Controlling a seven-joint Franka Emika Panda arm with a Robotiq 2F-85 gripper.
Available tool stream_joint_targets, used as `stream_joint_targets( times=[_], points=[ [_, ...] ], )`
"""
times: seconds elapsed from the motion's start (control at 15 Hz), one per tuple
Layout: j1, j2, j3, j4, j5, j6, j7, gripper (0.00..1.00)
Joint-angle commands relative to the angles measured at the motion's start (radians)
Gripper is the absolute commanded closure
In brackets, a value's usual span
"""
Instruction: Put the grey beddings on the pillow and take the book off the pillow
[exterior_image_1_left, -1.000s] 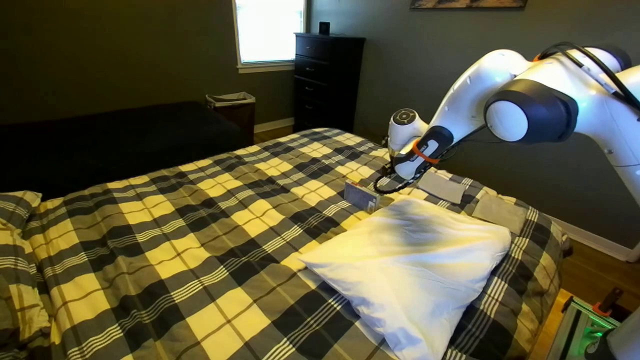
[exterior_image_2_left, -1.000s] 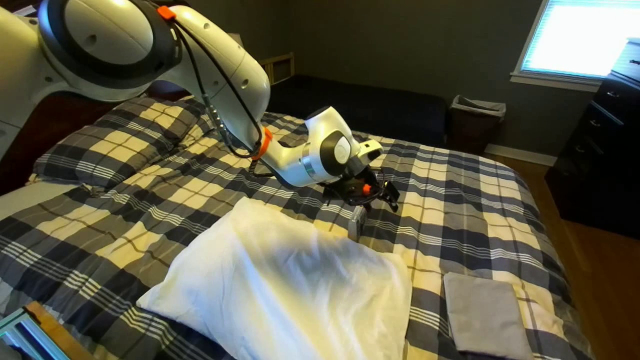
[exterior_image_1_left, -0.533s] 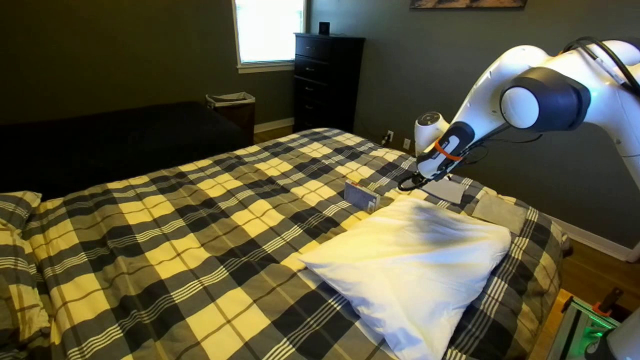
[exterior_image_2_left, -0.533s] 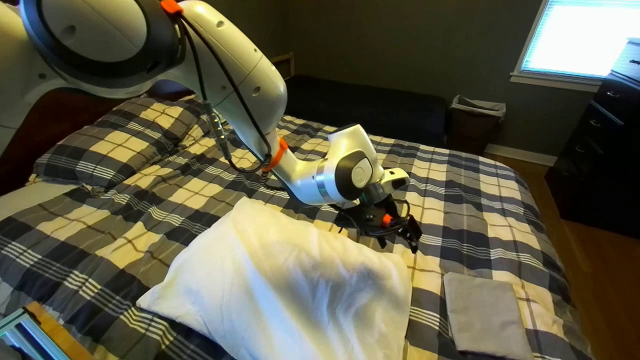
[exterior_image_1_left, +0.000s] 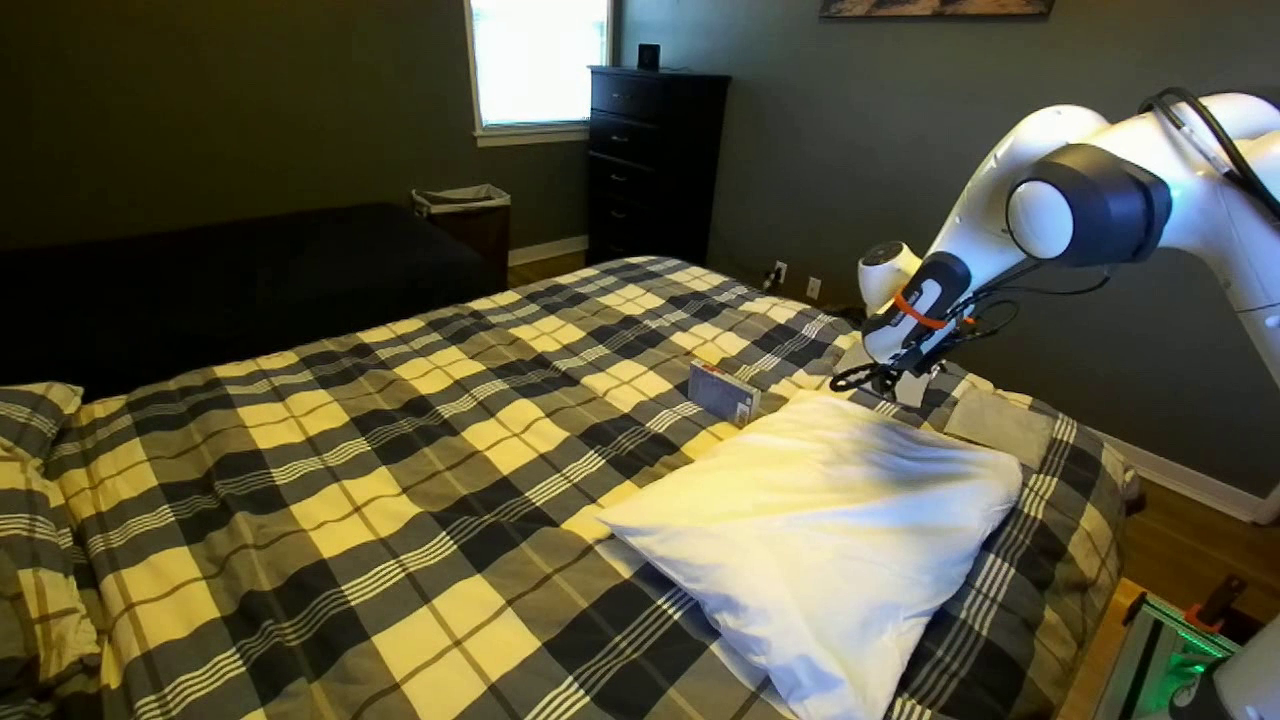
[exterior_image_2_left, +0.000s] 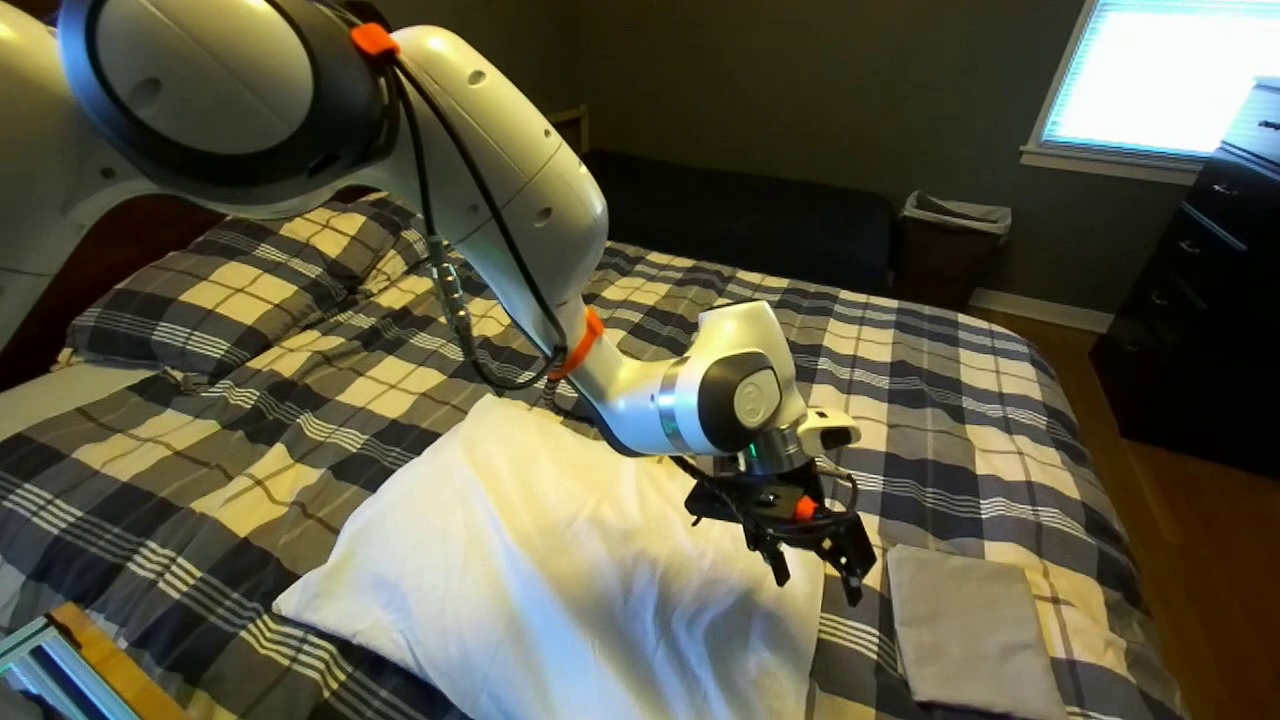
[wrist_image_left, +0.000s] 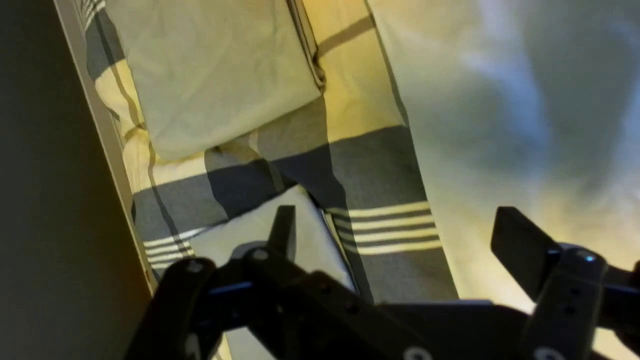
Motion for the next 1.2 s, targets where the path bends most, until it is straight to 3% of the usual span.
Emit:
stream_joint_targets(
  times=[0.0, 0.33, 0.73, 0.8, 1.13],
  points=[
    [-0.024, 0.033, -0.014, -0.008, -0.036, -0.029, 0.009, 0.0],
    [-0.06, 0.092, -0.057, -0.024, -0.061, 0.023, 0.022, 0.0],
    [-0.053, 0.185, -0.154, -0.049, -0.103, 0.135, 0.058, 0.0],
    [-0.062, 0.156, -0.13, -0.04, -0.079, 0.098, 0.015, 0.0],
    [-0.057, 0.18, -0.146, -0.042, -0.076, 0.115, 0.025, 0.0]
  ],
)
